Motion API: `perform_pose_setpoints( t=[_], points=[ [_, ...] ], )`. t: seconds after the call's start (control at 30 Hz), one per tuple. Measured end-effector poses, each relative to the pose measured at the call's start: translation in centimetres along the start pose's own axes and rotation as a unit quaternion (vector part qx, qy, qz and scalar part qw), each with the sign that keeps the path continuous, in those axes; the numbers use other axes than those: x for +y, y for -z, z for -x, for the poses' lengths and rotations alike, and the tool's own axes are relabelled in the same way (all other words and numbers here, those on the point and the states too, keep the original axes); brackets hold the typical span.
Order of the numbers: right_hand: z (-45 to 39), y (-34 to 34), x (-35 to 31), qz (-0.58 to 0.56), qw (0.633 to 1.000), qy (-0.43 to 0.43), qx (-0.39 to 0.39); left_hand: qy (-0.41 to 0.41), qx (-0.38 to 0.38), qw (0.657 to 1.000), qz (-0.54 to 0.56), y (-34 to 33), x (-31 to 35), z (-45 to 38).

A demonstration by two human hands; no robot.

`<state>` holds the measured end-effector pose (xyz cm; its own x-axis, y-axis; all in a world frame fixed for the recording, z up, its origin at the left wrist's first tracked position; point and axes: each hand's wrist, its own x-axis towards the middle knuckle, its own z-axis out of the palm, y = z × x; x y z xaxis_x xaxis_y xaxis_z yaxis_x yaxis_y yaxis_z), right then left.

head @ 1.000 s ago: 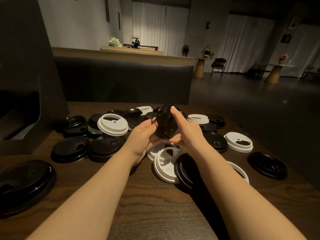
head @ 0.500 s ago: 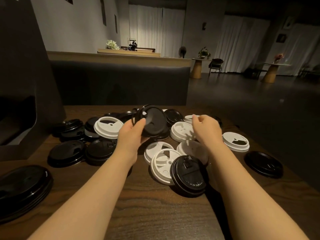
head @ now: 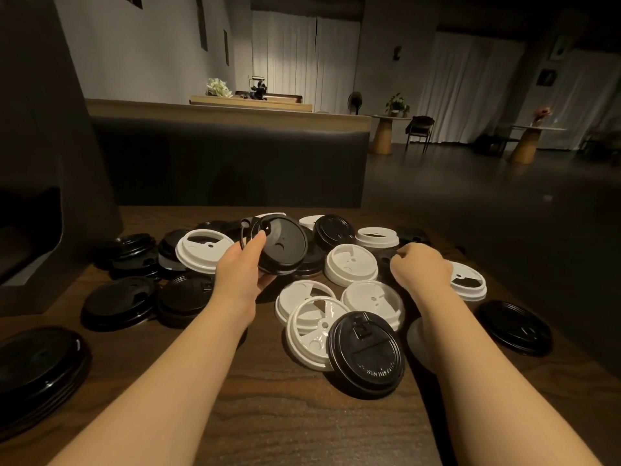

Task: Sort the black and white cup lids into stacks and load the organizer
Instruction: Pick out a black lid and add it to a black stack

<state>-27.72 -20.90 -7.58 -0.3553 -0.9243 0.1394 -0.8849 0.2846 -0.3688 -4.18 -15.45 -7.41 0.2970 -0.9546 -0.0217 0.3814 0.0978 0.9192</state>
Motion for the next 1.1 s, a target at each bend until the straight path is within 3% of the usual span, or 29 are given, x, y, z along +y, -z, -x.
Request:
perform_pose_setpoints(
  t=[0.1, 0.23, 0.3, 0.67, 0.83, 1.1],
  points=[
    [-0.5, 0.0, 0.5, -0.035, 0.998, -0.014, 0.040, -0.010, -0.001, 1.000, 0.000, 0.0, 0.0, 0.1],
    [-1.6, -0.8, 0.8, -0.008, 0.996, 0.019, -0.085, -0.015, -0.034, 0.999, -0.008, -0.4, 0.0, 0.6],
    [-1.8, -1.1, 0.9, 0.015, 0.993, 0.023, -0.111, -0.016, -0.047, 0.998, -0.023, -0.5, -0.1, 0.8],
    [-1.0, -1.1, -0.1, 0.013, 0.999, 0.021, -0.037, -0.022, -0.047, 0.997, -0.058, -0.2, -0.1, 0.9],
    [-1.0, -1.1, -0.1, 0.059, 0.997, 0.020, -0.050, -0.020, -0.050, 0.997, -0.052, -0.3, -0.1, 0.9],
    [-1.0, -1.4, -0.1, 0.016, 0.995, 0.023, -0.099, -0.023, -0.063, 0.996, -0.059, -0.2, -0.2, 1.0]
  ],
)
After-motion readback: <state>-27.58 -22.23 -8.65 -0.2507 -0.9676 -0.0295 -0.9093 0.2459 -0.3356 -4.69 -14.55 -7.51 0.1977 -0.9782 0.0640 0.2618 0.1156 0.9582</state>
